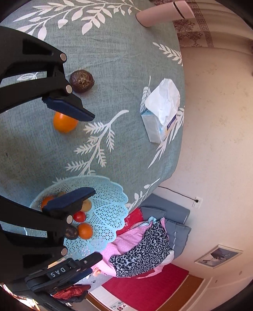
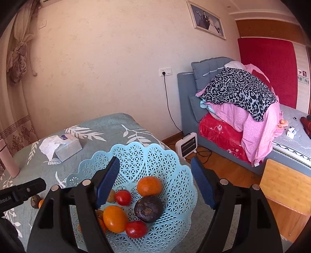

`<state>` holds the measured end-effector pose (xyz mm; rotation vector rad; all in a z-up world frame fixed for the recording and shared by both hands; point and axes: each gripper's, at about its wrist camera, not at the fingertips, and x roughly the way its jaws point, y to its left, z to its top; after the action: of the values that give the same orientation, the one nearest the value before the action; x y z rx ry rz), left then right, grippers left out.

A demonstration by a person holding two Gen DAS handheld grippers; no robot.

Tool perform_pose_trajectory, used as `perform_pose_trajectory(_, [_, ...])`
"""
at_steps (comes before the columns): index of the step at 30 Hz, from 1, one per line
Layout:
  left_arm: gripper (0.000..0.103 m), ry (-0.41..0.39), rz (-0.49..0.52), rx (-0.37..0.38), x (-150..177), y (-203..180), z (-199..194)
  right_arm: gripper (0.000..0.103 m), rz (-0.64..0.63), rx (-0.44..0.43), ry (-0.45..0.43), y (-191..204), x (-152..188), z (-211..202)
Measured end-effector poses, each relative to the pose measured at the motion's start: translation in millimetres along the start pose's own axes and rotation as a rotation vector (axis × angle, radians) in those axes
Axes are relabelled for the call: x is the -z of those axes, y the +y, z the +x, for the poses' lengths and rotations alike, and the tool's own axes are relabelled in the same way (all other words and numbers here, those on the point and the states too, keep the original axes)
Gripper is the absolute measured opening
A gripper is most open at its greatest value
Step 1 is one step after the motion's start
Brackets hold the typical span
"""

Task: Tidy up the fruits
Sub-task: 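Move the left tool to the table and grasp the dark passion fruit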

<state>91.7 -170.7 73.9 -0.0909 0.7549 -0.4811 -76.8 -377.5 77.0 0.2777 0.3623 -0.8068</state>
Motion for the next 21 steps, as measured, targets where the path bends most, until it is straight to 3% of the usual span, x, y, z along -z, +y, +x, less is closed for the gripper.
perform_pose_trajectory(9, [0.070, -0.004, -0.130, -0.117, -7.6, 65.6, -8.6, 0.077, -0.045, -0.015, -0.007, 10.2, 3.4, -2.3])
perform_pose_trajectory(17, [0.069, 0.043, -0.155, -0.150, -0.5, 82.0, 6.6, 0.077, -0.058, -0.027, 0.004, 11.9, 5.7, -1.5])
perform_pose_trajectory(21, [0.052, 0.091, -0.136, -0.167, 6.2, 83.9, 24.8, 0.077, -0.064, -0.033, 0.008, 13.3, 6.7, -1.2])
